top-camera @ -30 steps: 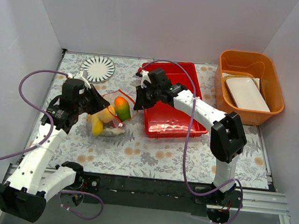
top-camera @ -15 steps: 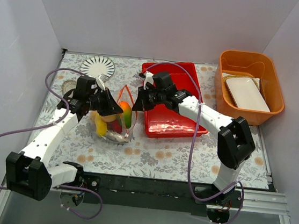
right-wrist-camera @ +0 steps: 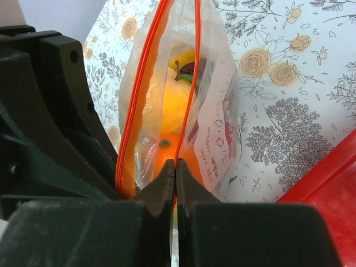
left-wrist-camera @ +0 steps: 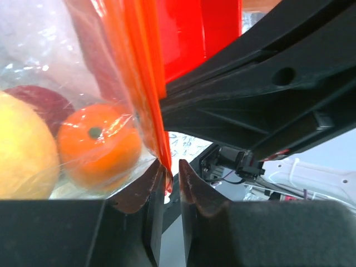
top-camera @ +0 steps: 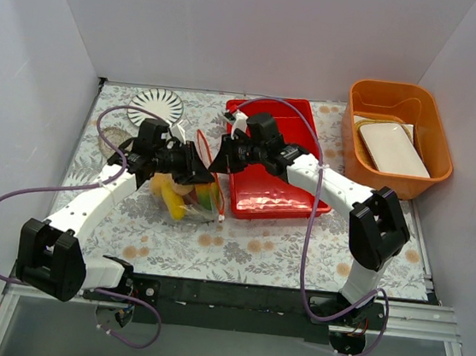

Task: Place the food in the zip-top bag and seal the zipper
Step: Adjust the zipper food storage bag at the center of the board.

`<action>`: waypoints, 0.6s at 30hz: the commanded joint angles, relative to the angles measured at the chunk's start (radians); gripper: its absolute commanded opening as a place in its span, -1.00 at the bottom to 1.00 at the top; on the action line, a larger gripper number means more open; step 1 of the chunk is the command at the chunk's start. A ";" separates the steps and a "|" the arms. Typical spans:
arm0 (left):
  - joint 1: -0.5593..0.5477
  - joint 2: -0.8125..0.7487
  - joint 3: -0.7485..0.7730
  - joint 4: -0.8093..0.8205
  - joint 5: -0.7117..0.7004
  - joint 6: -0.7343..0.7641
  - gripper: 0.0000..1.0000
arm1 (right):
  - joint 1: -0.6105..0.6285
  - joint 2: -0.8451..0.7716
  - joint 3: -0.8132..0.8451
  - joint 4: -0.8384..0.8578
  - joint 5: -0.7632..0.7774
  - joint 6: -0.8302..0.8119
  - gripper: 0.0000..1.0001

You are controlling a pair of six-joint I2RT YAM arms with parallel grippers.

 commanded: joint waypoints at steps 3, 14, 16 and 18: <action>-0.009 -0.010 0.014 0.063 0.040 -0.045 -0.56 | -0.002 -0.032 -0.006 0.034 0.018 0.014 -0.96; -0.009 -0.198 -0.070 -0.006 -0.231 -0.065 0.44 | -0.042 -0.064 -0.047 -0.109 0.242 0.026 -0.97; -0.009 -0.252 -0.104 0.005 -0.251 -0.109 0.44 | -0.056 -0.088 -0.075 -0.106 0.265 0.049 -0.97; -0.010 -0.281 -0.176 0.023 -0.234 -0.146 0.45 | -0.065 -0.104 -0.113 -0.102 0.271 0.063 -0.97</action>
